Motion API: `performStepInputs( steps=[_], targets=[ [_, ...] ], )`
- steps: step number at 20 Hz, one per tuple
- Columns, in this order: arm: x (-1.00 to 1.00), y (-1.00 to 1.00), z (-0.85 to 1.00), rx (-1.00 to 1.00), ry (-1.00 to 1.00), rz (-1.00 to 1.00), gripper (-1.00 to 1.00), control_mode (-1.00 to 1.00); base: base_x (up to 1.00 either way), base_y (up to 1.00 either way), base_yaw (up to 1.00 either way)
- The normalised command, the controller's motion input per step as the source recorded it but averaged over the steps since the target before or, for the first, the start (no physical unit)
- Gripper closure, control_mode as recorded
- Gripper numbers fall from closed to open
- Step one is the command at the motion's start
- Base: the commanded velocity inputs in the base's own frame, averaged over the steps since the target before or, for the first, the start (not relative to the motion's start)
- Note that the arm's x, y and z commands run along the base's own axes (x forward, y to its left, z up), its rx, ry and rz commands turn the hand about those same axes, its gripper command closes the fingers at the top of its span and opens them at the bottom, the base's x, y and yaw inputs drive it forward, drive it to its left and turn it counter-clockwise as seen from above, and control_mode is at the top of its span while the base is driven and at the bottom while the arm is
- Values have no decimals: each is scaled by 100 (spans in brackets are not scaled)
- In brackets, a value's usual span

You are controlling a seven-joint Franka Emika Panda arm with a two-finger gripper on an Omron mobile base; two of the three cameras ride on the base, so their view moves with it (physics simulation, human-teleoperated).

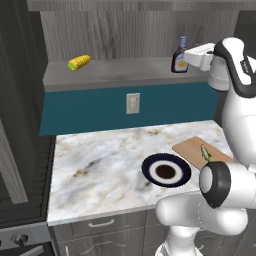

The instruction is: Pick the fish from the plate and place it on the cutting board. Then pick the condiment bottle from the cabinet and place it next to the cutting board.

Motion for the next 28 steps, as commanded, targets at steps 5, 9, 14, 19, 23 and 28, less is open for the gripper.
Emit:
performStepInputs(
  steps=[5, 9, 14, 19, 23, 28],
  targets=[
    [16, -6, 0, 0, 0, 0, -100, -100, 0, 0, 0],
    [14, -5, 0, 0, 0, 0, -100, -100, 0, 0, 0],
    [11, -1, 0, 0, 0, 0, -100, -100, 0, 0, 0],
    [8, 0, 0, 0, 0, 0, -100, -100, 0, 0, 0],
    [7, 0, 0, 0, 0, 0, -100, -100, 0, 0, 0],
    [5, 0, 0, 0, 0, 0, -100, -100, 0, 0, 0]
  ],
)
